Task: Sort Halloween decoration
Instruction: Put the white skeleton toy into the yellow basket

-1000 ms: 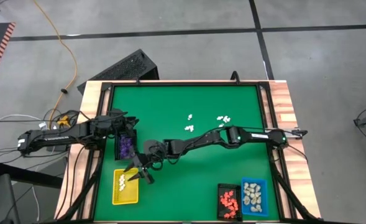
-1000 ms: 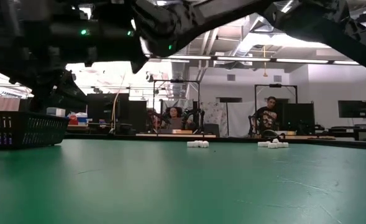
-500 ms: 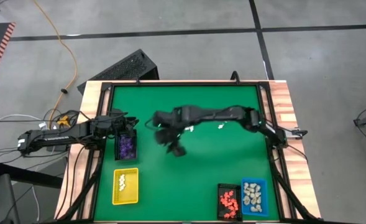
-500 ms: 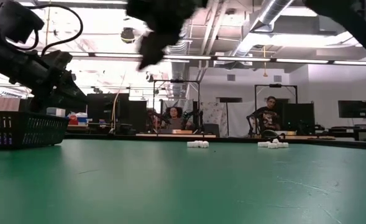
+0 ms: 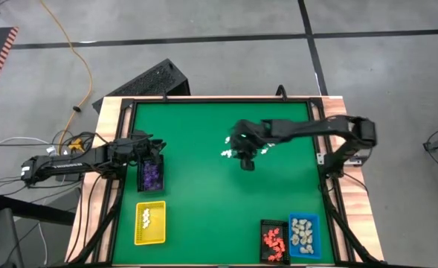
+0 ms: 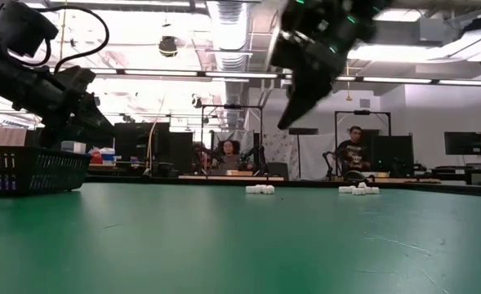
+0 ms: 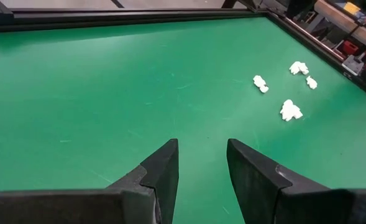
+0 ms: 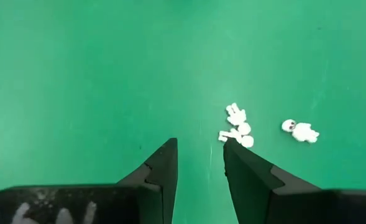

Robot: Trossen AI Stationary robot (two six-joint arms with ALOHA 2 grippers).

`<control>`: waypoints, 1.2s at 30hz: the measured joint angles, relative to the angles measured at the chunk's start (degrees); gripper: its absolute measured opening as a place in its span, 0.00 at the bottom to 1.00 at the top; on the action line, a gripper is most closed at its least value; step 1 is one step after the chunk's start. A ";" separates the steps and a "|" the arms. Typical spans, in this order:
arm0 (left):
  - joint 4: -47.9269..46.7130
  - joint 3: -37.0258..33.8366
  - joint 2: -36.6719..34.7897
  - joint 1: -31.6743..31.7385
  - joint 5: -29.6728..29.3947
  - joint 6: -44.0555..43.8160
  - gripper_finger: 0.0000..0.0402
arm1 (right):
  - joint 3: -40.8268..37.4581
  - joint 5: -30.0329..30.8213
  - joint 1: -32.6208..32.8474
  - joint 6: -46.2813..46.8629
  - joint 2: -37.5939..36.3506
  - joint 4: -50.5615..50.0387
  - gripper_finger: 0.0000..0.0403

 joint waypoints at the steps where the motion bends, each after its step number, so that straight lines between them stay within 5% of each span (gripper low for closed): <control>1: 0.00 0.00 0.00 -0.02 -0.02 0.00 0.31 | -4.62 0.53 0.02 1.47 -1.77 5.57 0.35; 7: 0.02 0.00 0.00 -0.02 -0.22 -0.51 0.31 | -25.46 5.31 0.12 5.43 -4.82 37.94 0.36; 12: 0.02 0.00 0.00 0.00 -0.22 -0.59 0.31 | -31.56 8.84 0.12 5.16 0.67 55.64 0.39; 24: 0.02 0.00 0.02 0.00 -0.10 -0.64 0.31 | -25.77 11.11 -0.08 5.81 18.41 63.40 0.74; 36: 0.02 0.00 0.00 0.00 0.02 -1.97 0.31 | -24.73 11.62 -0.49 9.88 21.73 62.67 0.67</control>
